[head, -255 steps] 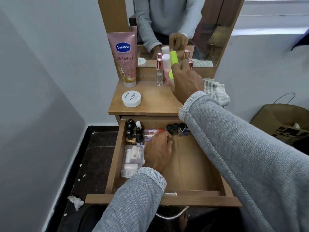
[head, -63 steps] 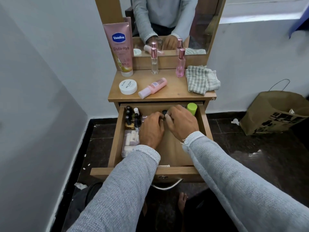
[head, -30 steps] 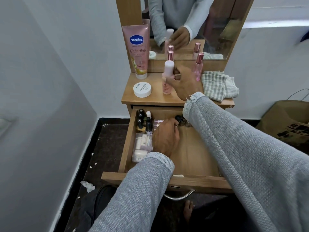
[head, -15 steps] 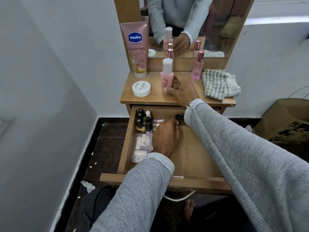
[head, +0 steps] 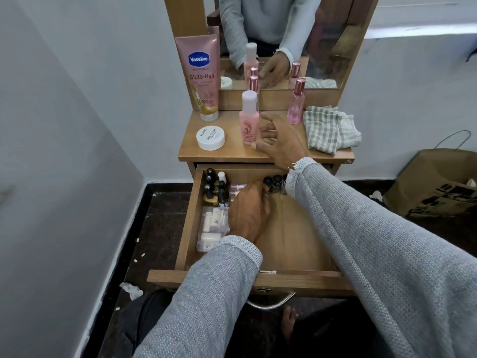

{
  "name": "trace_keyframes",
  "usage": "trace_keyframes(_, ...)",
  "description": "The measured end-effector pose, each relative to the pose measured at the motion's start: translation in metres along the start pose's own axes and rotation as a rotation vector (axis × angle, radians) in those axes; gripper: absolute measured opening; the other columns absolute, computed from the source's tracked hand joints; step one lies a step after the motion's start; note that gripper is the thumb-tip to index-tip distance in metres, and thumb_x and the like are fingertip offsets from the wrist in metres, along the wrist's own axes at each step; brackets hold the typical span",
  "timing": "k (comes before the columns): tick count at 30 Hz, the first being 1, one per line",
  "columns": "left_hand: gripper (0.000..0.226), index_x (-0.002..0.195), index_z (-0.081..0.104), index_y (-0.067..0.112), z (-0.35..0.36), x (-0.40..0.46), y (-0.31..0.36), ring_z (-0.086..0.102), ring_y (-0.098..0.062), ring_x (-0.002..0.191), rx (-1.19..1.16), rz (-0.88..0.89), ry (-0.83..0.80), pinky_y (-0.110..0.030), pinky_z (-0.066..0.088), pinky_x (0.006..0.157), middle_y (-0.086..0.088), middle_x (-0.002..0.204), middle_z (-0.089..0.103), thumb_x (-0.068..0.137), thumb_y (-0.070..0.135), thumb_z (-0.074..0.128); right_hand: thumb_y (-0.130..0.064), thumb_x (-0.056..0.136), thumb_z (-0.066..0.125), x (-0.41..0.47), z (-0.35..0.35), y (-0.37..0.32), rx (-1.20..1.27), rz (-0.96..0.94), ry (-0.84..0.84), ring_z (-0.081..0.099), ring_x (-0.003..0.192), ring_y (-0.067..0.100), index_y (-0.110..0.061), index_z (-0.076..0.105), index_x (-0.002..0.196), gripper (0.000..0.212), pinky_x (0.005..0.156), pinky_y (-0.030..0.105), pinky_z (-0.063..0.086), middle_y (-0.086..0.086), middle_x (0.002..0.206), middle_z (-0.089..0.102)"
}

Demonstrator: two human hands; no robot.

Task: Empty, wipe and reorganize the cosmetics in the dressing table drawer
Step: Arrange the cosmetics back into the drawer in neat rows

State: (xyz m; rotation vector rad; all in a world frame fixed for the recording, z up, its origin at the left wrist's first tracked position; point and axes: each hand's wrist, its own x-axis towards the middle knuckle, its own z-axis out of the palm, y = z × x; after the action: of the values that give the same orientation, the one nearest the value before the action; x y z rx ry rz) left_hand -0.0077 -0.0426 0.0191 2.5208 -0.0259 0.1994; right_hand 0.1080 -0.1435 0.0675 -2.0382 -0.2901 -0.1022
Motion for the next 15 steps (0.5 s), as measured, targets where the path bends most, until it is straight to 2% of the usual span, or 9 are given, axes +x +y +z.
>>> trace_keyframes(3, 0.022, 0.111, 0.064, 0.018, 0.005, 0.002, -0.004, 0.066, -0.027, 0.095, -0.042, -0.004, 0.018, -0.037, 0.051, 0.077, -0.006, 0.107, 0.069, 0.091, 0.016, 0.054, -0.024, 0.084, 0.071, -0.008, -0.014, 0.001, -0.086, -0.022, 0.152, 0.061, 0.091, 0.009, -0.013, 0.052, 0.126, 0.047, 0.082, 0.02, 0.052, 0.0, 0.103, 0.061)
trace_keyframes(7, 0.022, 0.11, 0.064, 0.018, 0.006, 0.002, -0.004, 0.066, -0.026, 0.093, -0.038, 0.011, 0.023, -0.037, 0.052, 0.075, -0.005, 0.105, 0.069, 0.091, 0.016, 0.054, -0.023, 0.088, 0.064, -0.006, -0.032, 0.005, -0.149, -0.038, 0.428, 0.056, 0.074, 0.006, -0.015, 0.057, 0.104, 0.02, 0.07, 0.021, 0.051, -0.004, 0.086, 0.06)
trace_keyframes(9, 0.021, 0.11, 0.064, 0.018, 0.007, 0.002, -0.004, 0.066, -0.025, 0.092, -0.043, 0.036, 0.038, -0.038, 0.053, 0.076, -0.005, 0.105, 0.069, 0.091, 0.016, 0.054, -0.023, 0.086, 0.064, -0.002, -0.039, 0.006, -0.161, -0.017, 0.562, 0.056, 0.075, 0.011, -0.014, 0.056, 0.104, 0.022, 0.072, 0.027, 0.052, -0.002, 0.087, 0.059)
trace_keyframes(11, 0.02, 0.109, 0.064, 0.018, 0.008, 0.002, -0.005, 0.066, -0.024, 0.092, -0.052, 0.04, 0.039, -0.039, 0.054, 0.077, -0.005, 0.105, 0.069, 0.092, 0.017, 0.054, -0.026, 0.086, 0.064, 0.005, -0.044, 0.006, -0.178, 0.016, 0.632, 0.056, 0.083, 0.015, -0.012, 0.053, 0.112, 0.032, 0.076, 0.029, 0.05, 0.003, 0.097, 0.058)
trace_keyframes(15, 0.02, 0.109, 0.064, 0.018, 0.011, 0.004, -0.007, 0.066, -0.023, 0.091, -0.053, 0.041, 0.044, -0.04, 0.055, 0.076, -0.005, 0.104, 0.069, 0.092, 0.017, 0.054, -0.027, 0.086, 0.064, 0.019, -0.047, 0.004, -0.305, 0.079, 0.562, 0.055, 0.098, 0.021, -0.01, 0.045, 0.123, 0.045, 0.083, 0.029, 0.044, 0.009, 0.117, 0.052)
